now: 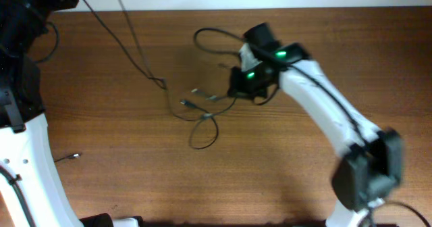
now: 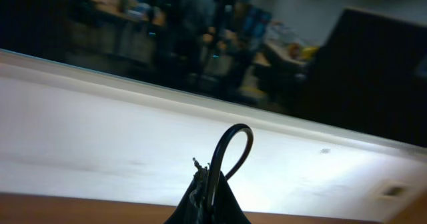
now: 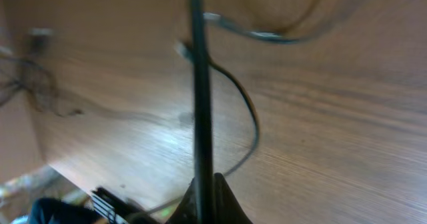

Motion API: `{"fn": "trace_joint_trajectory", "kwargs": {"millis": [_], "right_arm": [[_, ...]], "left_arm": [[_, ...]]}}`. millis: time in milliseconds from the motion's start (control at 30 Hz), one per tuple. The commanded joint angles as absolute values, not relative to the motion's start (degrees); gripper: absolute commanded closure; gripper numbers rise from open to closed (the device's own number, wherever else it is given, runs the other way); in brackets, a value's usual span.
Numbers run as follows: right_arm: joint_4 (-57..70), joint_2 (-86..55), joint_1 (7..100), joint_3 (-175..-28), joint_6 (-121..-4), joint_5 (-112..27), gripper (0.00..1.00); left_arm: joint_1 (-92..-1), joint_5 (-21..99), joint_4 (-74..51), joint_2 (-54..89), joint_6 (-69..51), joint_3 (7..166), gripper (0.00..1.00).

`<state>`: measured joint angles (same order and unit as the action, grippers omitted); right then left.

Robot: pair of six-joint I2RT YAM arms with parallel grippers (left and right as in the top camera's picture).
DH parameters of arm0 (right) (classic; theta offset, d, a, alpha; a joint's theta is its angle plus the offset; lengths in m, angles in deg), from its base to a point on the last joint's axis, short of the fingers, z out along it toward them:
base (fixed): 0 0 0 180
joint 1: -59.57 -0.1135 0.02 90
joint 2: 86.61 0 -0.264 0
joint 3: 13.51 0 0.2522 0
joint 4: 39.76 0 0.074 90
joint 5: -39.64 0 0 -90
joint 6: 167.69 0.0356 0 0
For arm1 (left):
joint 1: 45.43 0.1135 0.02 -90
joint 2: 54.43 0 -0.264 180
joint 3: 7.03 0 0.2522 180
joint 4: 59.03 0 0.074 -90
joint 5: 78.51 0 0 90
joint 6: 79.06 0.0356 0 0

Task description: Untangle cables

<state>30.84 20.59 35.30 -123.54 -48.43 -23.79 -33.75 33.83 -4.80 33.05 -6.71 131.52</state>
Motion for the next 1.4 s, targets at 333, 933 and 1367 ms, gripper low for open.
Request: {"fn": "trace_joint_trajectory", "kwargs": {"millis": [333,933,1367], "right_arm": [[39.19,3.43,44.22,-123.93,-53.77,-29.93,0.96],[41.33,3.76,44.24,-123.93,-55.01,-30.32,0.96],[42.40,3.76,44.24,-123.93,-55.01,-30.72,0.96]], "left_arm": [[-32.39,-12.33,-28.06,40.79,21.31,131.70,1.00],[-15.91,-16.35,-15.54,51.70,5.73,131.15,1.00],[-16.79,-11.58,8.79,73.93,-0.68,129.49,0.84]]}}
